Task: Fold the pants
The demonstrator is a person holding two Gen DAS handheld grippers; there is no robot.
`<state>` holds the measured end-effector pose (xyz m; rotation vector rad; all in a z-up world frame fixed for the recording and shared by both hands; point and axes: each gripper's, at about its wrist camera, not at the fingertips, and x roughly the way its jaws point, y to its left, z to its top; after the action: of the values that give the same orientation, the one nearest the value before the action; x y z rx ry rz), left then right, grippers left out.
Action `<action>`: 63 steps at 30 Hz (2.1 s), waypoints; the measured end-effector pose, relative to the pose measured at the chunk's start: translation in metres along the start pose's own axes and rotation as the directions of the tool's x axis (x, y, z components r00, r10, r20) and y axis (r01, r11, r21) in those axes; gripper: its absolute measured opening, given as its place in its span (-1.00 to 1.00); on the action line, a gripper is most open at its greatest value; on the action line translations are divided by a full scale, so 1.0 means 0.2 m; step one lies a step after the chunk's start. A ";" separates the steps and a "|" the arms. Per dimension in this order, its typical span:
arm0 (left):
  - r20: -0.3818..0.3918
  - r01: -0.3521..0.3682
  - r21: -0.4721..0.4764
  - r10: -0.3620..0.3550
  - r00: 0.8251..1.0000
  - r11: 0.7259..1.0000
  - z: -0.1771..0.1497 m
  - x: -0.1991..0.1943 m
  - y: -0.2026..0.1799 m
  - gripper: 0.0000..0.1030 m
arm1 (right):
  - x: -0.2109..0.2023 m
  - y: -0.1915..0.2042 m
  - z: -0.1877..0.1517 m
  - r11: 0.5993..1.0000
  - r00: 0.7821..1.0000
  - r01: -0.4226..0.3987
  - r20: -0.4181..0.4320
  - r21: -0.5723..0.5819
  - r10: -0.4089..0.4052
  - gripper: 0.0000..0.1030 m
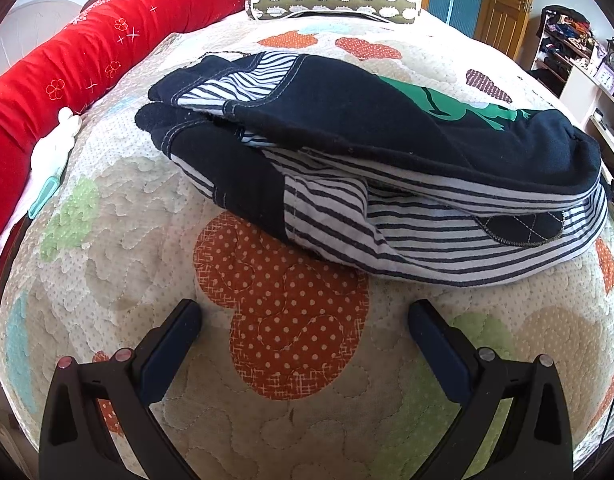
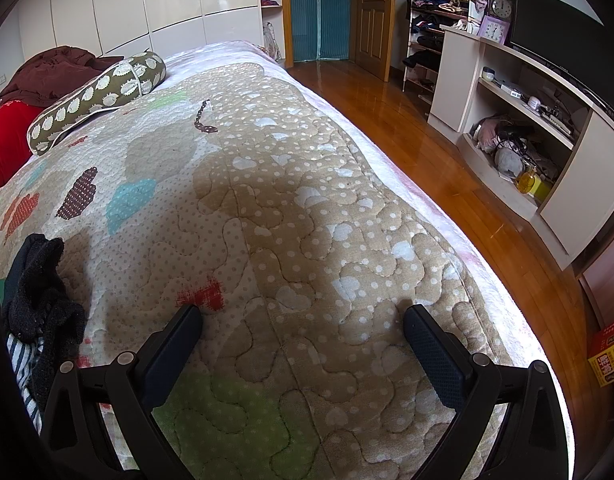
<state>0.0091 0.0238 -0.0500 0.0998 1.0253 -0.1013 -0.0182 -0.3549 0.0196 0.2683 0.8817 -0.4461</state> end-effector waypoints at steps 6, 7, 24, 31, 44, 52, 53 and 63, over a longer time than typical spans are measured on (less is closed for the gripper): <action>0.014 -0.004 -0.006 0.004 1.000 1.000 -0.01 -0.01 0.00 1.00 | 0.04 -0.07 -0.02 1.000 1.000 0.000 0.001 -0.001 0.000 0.98; 0.016 -0.004 -0.007 0.004 1.000 1.000 -0.01 -0.01 0.00 1.00 | 0.05 -0.08 -0.03 1.000 1.000 0.000 0.001 -0.001 0.000 0.98; 0.106 -0.010 -0.024 0.013 0.994 1.000 -0.05 -0.02 -0.01 1.00 | 0.16 -0.20 -0.02 1.000 0.998 -0.003 -0.069 -0.018 0.002 1.00; 0.128 -0.013 -0.022 0.016 0.992 1.000 -0.05 -0.02 -0.02 1.00 | -0.06 -0.14 -0.08 0.995 0.998 0.069 0.012 -0.067 -0.069 0.89; 0.141 -0.017 -0.023 0.020 0.990 1.000 -0.04 -0.02 -0.01 1.00 | -0.64 0.07 -0.17 0.966 0.960 0.148 0.266 -0.213 -0.089 0.89; 0.114 -0.027 -0.005 0.028 0.993 1.000 -0.03 -0.03 -0.02 1.00 | -0.78 0.14 -0.20 0.953 0.943 0.163 0.323 -0.255 -0.075 0.89; 0.102 -0.024 0.002 0.024 0.995 1.000 -0.03 -0.03 -0.02 1.00 | -0.79 0.15 -0.20 0.950 0.942 0.170 0.327 -0.261 -0.079 0.89; 0.122 0.130 -0.092 -0.119 0.985 0.987 0.00 -0.30 0.17 0.82 | -0.77 0.11 -0.19 0.959 0.964 0.081 0.264 -0.271 -0.007 0.89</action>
<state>-0.0165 0.0597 0.0020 -0.0612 0.9185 -0.1674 -0.1191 -0.2785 0.1195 -0.0711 0.6816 -0.3819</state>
